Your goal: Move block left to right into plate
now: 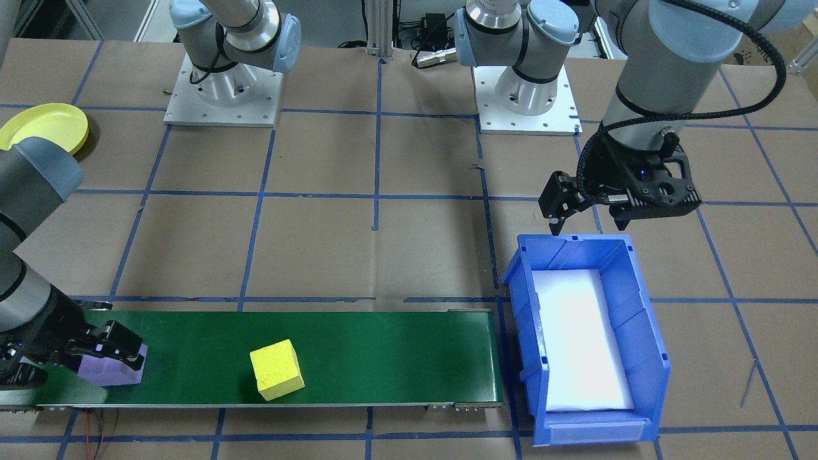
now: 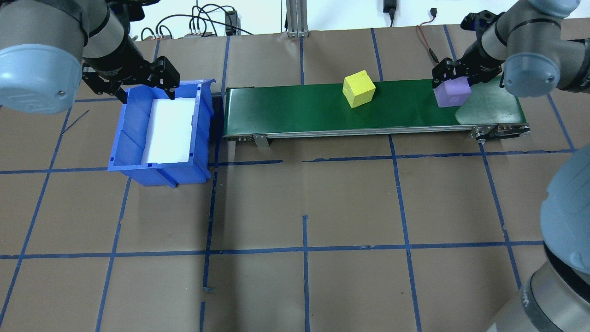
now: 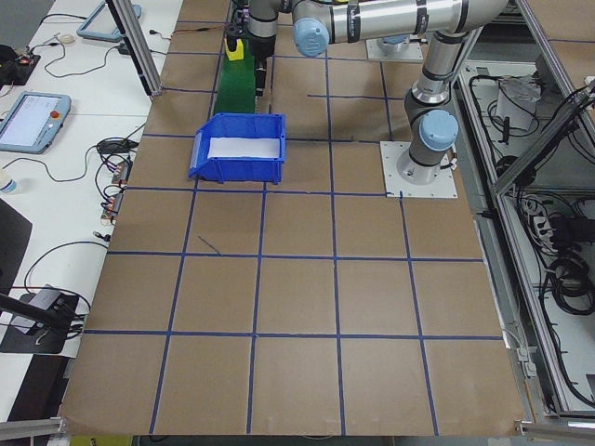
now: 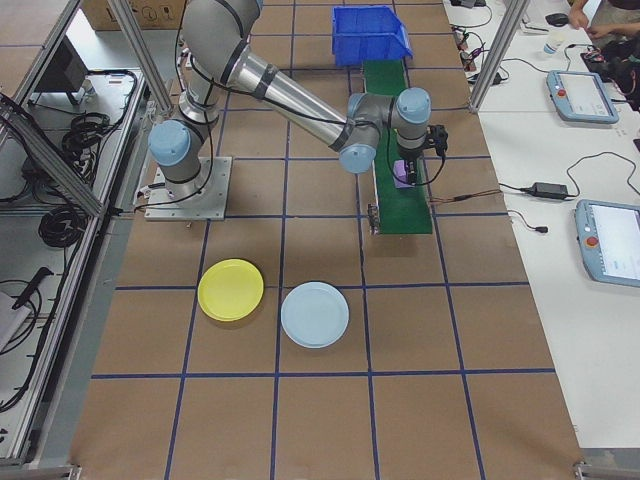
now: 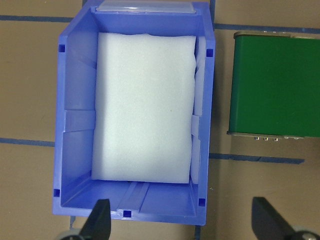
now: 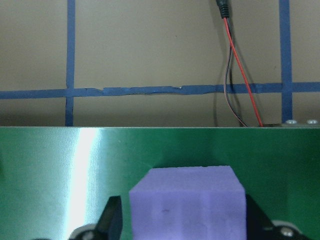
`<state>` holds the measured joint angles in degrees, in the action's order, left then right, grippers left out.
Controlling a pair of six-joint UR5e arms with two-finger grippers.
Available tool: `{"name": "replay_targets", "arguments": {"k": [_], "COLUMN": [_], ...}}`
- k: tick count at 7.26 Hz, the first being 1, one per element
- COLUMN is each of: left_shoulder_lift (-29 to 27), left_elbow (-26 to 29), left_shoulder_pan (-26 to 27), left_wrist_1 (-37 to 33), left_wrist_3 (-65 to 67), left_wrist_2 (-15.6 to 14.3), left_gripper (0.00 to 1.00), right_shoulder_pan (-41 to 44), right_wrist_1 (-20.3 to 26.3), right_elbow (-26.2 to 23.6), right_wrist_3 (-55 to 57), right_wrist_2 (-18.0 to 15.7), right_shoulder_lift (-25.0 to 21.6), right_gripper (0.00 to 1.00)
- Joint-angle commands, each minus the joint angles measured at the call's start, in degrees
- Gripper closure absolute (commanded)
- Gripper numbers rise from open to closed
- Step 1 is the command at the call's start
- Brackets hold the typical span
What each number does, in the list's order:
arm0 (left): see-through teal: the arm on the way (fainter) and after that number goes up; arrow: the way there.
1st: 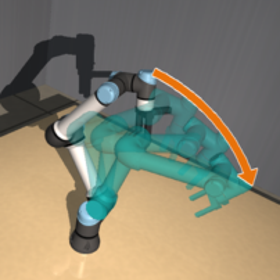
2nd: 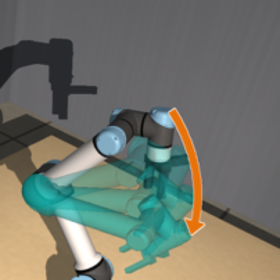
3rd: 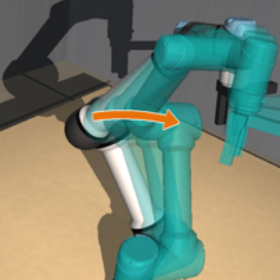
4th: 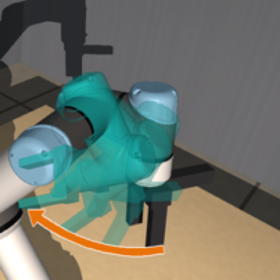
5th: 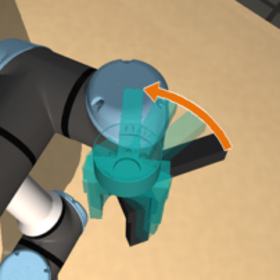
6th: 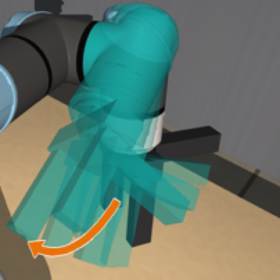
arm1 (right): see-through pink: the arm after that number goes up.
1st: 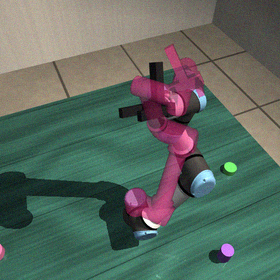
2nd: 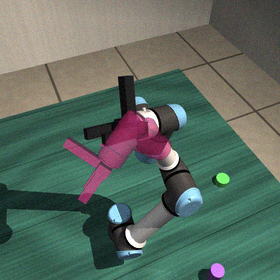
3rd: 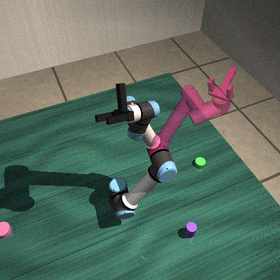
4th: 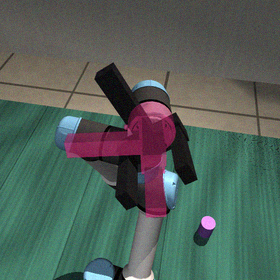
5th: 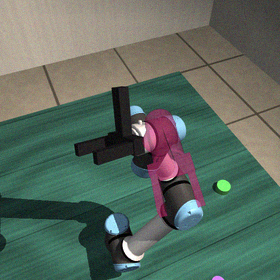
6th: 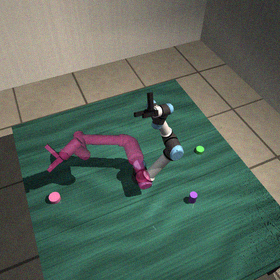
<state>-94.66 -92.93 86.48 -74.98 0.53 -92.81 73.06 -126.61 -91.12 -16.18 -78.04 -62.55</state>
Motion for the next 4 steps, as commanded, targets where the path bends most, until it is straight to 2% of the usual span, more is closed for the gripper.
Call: {"name": "replay_targets", "arguments": {"k": [1,2,3,4], "left_shoulder_lift": [0.0,0.0,0.0,0.0], "left_elbow": [-0.06,-0.06,-0.06,0.03], "left_shoulder_pan": [0.0,0.0,0.0,0.0], "left_wrist_1": [-0.08,0.01,0.01,0.01], "left_wrist_3": [0.0,0.0,0.09,0.0], "left_wrist_2": [0.0,0.0,0.0,0.0], "left_gripper": [0.0,0.0,0.0,0.0], "right_shoulder_pan": [-0.11,-0.29,-1.24,-6.13], "right_wrist_1": [0.13,0.3,3.53,9.39], "right_elbow": [0.24,0.42,0.51,0.33], "right_wrist_3": [-1.91,-2.53,-2.88,-6.11], "right_wrist_2": [-3.33,-5.43,-11.98,-14.39], "right_shoulder_lift": [-0.64,-2.47,-5.71,-8.44], "right_gripper": [0.89,0.92,0.89,0.89]}}
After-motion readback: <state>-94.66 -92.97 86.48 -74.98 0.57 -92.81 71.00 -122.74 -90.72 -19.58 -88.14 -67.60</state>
